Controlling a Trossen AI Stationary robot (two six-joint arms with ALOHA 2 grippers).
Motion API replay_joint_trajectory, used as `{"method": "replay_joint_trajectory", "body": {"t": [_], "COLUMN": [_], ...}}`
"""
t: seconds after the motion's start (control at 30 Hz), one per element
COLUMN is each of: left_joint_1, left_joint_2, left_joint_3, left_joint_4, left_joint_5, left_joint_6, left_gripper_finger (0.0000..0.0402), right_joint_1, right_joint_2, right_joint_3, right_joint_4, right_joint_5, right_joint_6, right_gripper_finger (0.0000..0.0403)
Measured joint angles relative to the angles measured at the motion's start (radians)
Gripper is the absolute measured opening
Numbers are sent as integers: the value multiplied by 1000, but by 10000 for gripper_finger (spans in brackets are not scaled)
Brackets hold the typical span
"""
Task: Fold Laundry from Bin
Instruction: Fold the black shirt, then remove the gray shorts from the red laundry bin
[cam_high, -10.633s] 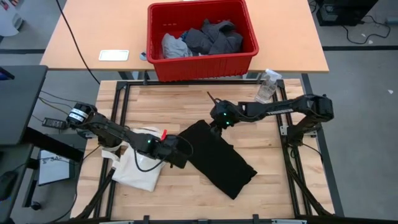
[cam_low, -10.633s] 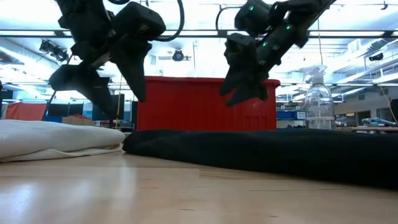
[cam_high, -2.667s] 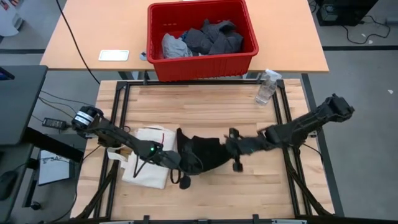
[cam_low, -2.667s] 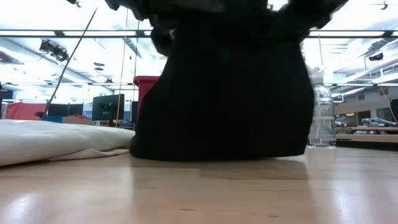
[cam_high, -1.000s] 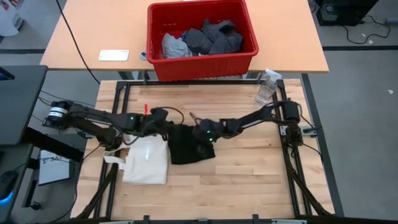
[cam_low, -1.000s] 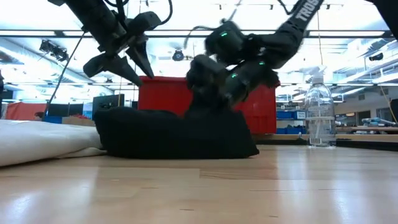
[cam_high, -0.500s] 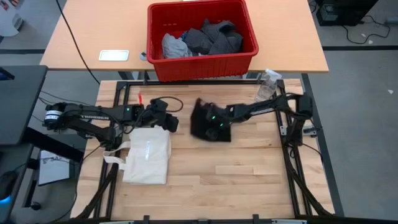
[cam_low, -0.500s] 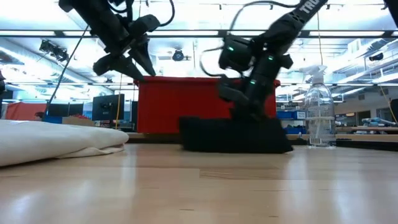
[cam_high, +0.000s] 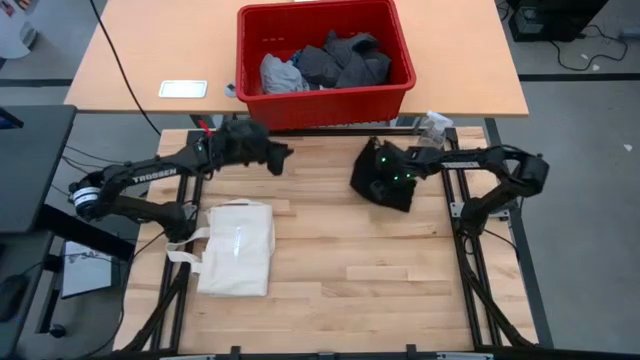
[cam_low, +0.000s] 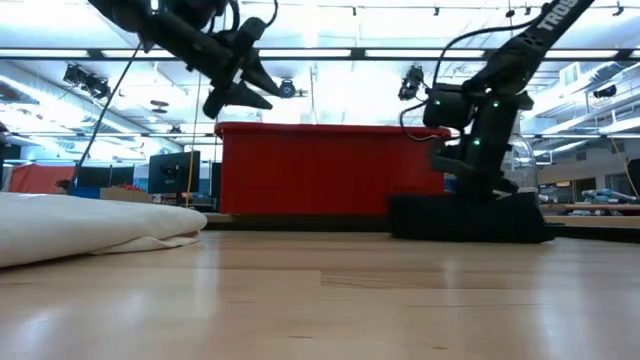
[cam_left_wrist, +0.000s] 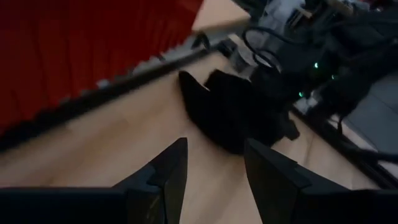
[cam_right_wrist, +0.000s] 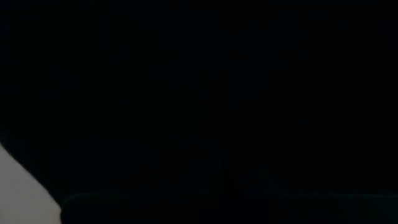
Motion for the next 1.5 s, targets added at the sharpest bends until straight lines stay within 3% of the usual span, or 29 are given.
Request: {"method": "replay_joint_trajectory", "body": {"t": [0.13, 0.3, 0.43, 0.57, 0.73, 0.87, 1.1, 1.23, 1.5], "left_joint_1": [111, 205, 256, 295, 317, 327, 338, 369, 423], "left_joint_2": [21, 33, 31, 63, 143, 228, 381, 483, 618], "left_joint_3": [62, 117, 152, 186, 247, 365, 654, 756, 857], "left_joint_4": [15, 43, 110, 108, 99, 14, -337, -418, -534], "left_joint_5": [43, 42, 41, 57, 96, 101, 106, 111, 100], "left_joint_6": [95, 169, 201, 206, 265, 380, 634, 657, 634], "left_gripper_finger": [162, 162, 162, 162, 163, 163, 163, 163, 163], "right_joint_1": [-62, -136, -162, -165, -165, -165, -174, -209, -265], "right_joint_2": [-47, -42, -79, -144, -199, -203, -143, -81, 76], "right_joint_3": [1, 2, 11, 73, 188, 292, 491, 598, 778], "right_joint_4": [8, 2, 41, 142, 278, 331, 329, 326, 213], "right_joint_5": [-36, -194, -382, -447, -419, -363, -232, -178, -207], "right_joint_6": [-130, -303, -329, -302, -300, -283, -197, -133, -96], "right_gripper_finger": [3, 3, 11, 39, 83, 124, 191, 202, 197]}}
